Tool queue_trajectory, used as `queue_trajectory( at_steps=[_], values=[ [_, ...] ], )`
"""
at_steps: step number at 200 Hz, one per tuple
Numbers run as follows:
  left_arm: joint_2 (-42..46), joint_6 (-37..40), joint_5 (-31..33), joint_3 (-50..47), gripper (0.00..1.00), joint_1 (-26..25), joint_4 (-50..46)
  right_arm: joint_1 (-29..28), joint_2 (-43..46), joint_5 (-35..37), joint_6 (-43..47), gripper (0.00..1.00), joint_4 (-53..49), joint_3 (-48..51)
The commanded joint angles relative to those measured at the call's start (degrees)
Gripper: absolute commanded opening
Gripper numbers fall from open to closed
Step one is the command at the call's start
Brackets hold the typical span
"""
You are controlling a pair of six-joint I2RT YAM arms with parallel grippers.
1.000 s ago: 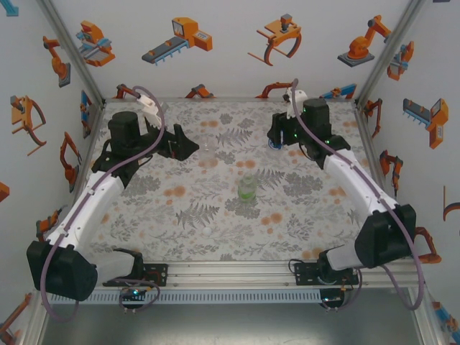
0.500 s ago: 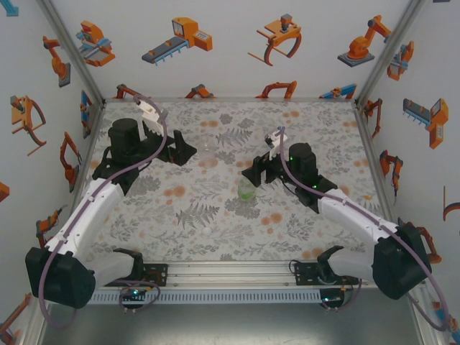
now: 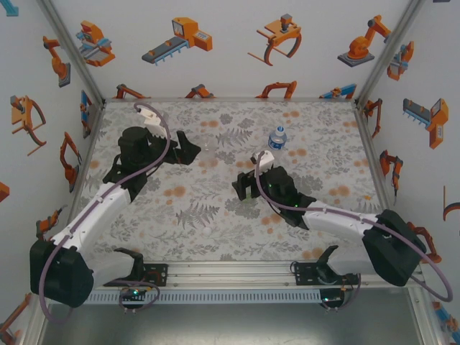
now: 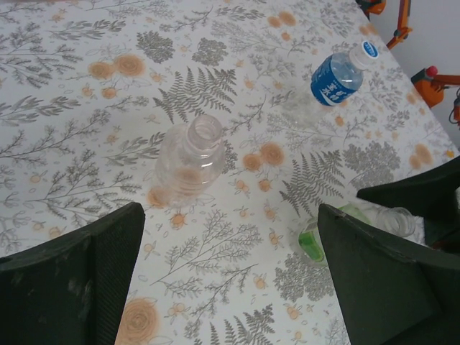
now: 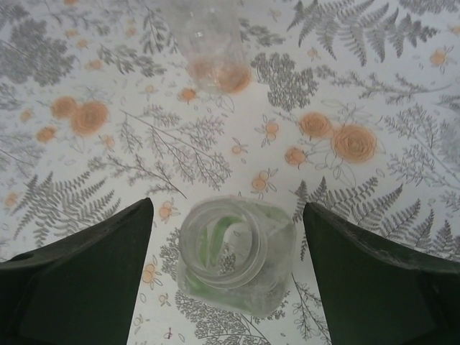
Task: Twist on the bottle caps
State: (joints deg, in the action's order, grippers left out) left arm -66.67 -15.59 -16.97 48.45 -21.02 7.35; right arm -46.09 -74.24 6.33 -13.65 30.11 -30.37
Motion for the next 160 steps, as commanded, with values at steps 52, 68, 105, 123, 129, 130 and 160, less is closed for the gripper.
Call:
queue_trajectory(
  at_steps=[52, 68, 105, 123, 129, 130, 160],
  values=[
    [-3.5, -3.8, 3.8, 0.9, 0.98, -2.2, 3.4, -0.5, -4.4, 2.9, 0.8, 0.62, 11.6, 3.0],
    [-4.5, -3.2, 3.2, 2.1, 0.98, -2.2, 1.9, -0.5, -3.9, 2.2, 1.1, 0.57, 11.6, 3.1],
    [-5.1, 1.9, -4.9, 2.2, 0.99, -2.8, 3.8, 0.0, -0.8, -0.4, 0.7, 0.45, 10.3, 2.5],
    [-5.0, 4.9, -11.6, 1.6, 1.0, -3.0, 6.2, 1.5, 1.5, -5.1, 0.7, 0.42, 8.1, 1.4],
    [-5.0, 5.5, -14.0, 1.4, 0.99, -3.0, 7.2, 2.1, 2.4, -7.3, 0.8, 0.42, 7.5, 1.0],
    [-5.0, 5.7, -14.4, 1.3, 0.99, -3.1, 7.4, 2.2, 2.5, -7.7, 0.8, 0.42, 7.4, 0.9],
    [-4.9, 7.4, -25.9, -1.4, 0.99, -3.4, 15.6, 5.4, 6.1, -20.7, 2.6, 0.41, 1.6, -3.3]
  ],
)
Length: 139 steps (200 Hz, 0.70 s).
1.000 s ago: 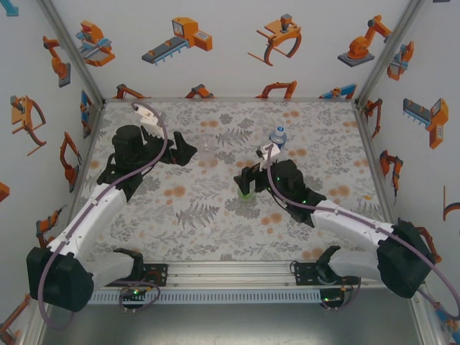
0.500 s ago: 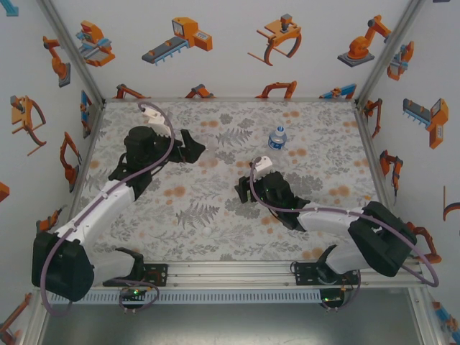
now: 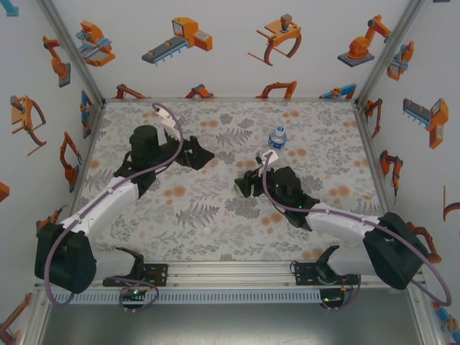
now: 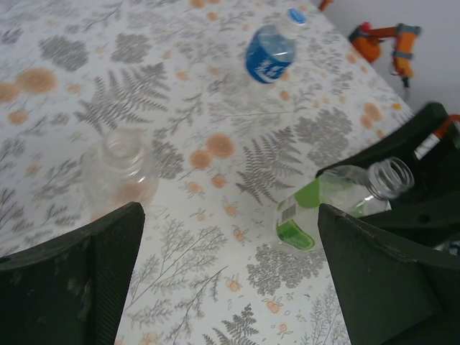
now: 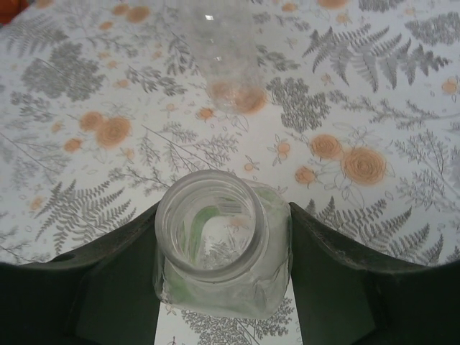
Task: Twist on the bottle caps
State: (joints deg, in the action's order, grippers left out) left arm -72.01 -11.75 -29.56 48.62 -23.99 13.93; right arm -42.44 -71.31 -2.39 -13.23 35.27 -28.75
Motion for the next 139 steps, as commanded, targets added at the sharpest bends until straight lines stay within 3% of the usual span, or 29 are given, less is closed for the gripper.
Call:
queue_trajectory(
  at_steps=[1, 25, 42, 92, 139],
  values=[
    [0.5, 3.6, -13.7, -1.7, 0.99, -0.4, 9.3, 1.9, 3.3, -12.2, 2.3, 0.41, -3.8, -5.0],
    [0.7, 3.8, -23.2, -4.4, 0.99, -0.8, 17.2, 2.3, 5.6, -19.1, 6.1, 0.41, -10.9, -9.7],
    [1.5, 4.5, -26.2, -5.1, 0.99, -1.2, 18.5, 2.3, 6.9, -21.4, 7.5, 0.41, -14.5, -12.4],
    [5.3, 18.1, -28.5, -2.6, 0.97, -4.1, 1.4, 2.2, 9.6, -24.7, 5.1, 0.41, -14.2, -15.9],
    [5.1, 19.0, -30.4, -0.7, 0.97, -8.0, -0.3, 2.3, 8.4, -33.9, -2.0, 0.4, -3.8, -16.4]
  ],
)
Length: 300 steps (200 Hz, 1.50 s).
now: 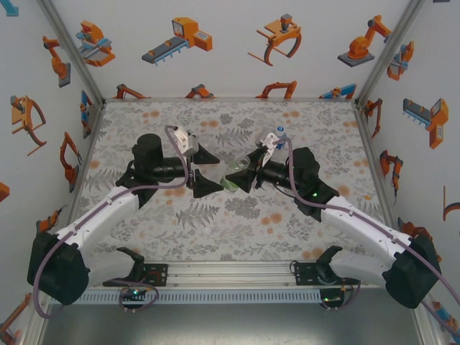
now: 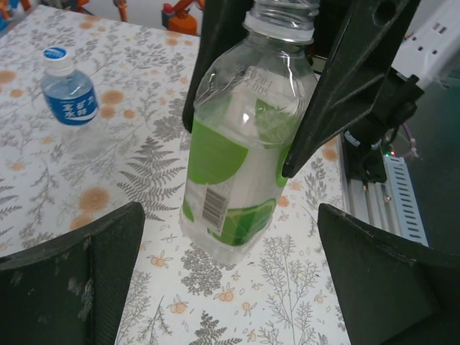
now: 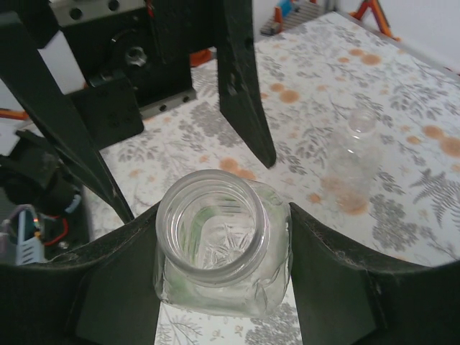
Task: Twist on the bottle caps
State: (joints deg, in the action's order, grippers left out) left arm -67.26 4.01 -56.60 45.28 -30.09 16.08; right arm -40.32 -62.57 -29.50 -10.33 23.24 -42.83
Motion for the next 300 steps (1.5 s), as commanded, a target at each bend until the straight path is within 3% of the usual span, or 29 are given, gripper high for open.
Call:
queue_trajectory(
  at_steps=[1, 78, 164, 182, 198, 220, 266, 300],
  values=[
    [0.3, 3.3, -3.4, 2.7, 0.97, -2.1, -2.5, 0.1, -0.4, -6.8, -4.9, 0.4, 8.2, -2.3],
    [-3.2, 1.1, -4.0, 5.2, 0.92, -6.7, 0.0, 0.1, -2.4, -14.9, -12.4, 0.38, 17.1, -3.9],
    [-4.0, -1.3, -3.3, 5.4, 0.63, -7.1, 1.7, 0.0, -2.0, -15.4, -12.1, 0.38, 17.4, -3.6],
    [-3.9, -0.9, -3.2, 5.6, 0.58, -7.1, 1.1, 0.1, -1.8, -14.7, -12.0, 0.47, 17.3, -3.6],
    [-3.7, -0.8, -2.5, 5.6, 0.57, -7.0, 0.9, 0.1, -1.1, -13.7, -11.0, 0.63, 16.7, -3.5],
    [-3.0, -1.1, -1.3, 5.6, 0.51, -6.1, 0.3, 0.1, 1.1, -11.1, -7.1, 0.72, 13.0, -3.6],
    [-0.3, -0.1, 2.2, 7.0, 0.29, -1.6, -6.4, 0.1, 6.8, -1.6, 3.4, 0.74, -0.9, -5.1],
    [0.2, -2.0, 5.5, 11.0, 0.18, 2.3, -13.6, 0.1, 8.0, 8.5, 6.3, 0.74, -10.7, -6.4]
  ],
)
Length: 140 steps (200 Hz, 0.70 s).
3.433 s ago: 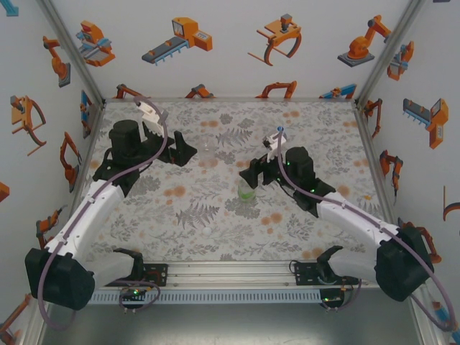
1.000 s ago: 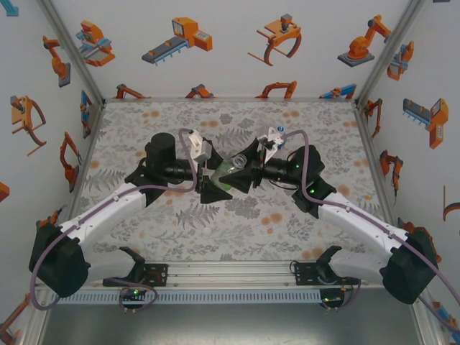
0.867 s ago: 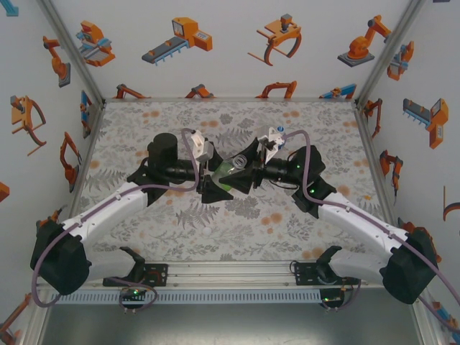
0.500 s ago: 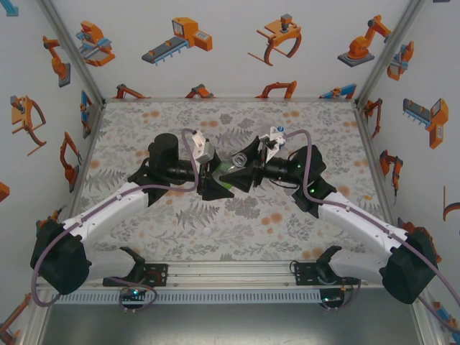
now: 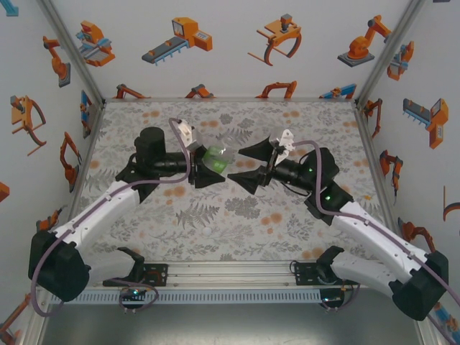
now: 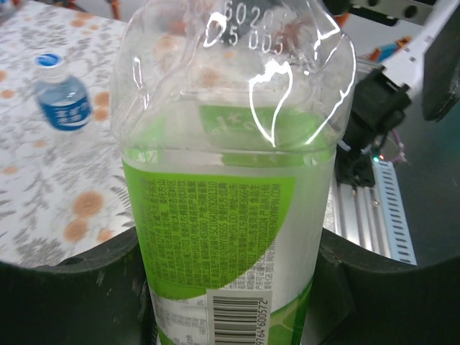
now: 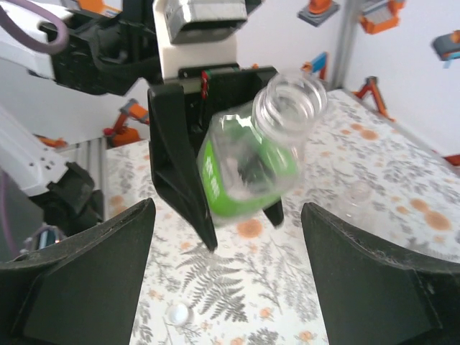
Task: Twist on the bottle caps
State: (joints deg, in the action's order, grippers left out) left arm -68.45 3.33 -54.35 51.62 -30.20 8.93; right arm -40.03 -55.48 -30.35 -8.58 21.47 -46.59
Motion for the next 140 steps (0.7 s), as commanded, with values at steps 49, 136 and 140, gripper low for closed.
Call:
queue_trajectory(
  at_steps=[49, 136, 140],
  values=[
    [0.8, -10.4, 4.2, 6.9, 0.02, 11.5, -7.2, 0.0, -0.9, 24.1, 3.9, 0.72, -24.0, -5.0],
    [1.8, -44.5, 22.5, -3.9, 0.0, 0.6, 12.3, 0.0, -1.3, 28.3, -9.3, 0.69, -27.5, 1.4],
    [1.7, -45.0, 23.2, -4.0, 0.0, -0.4, 11.9, 0.0, -1.2, 28.3, -10.1, 0.69, -27.3, 1.7]
  ],
)
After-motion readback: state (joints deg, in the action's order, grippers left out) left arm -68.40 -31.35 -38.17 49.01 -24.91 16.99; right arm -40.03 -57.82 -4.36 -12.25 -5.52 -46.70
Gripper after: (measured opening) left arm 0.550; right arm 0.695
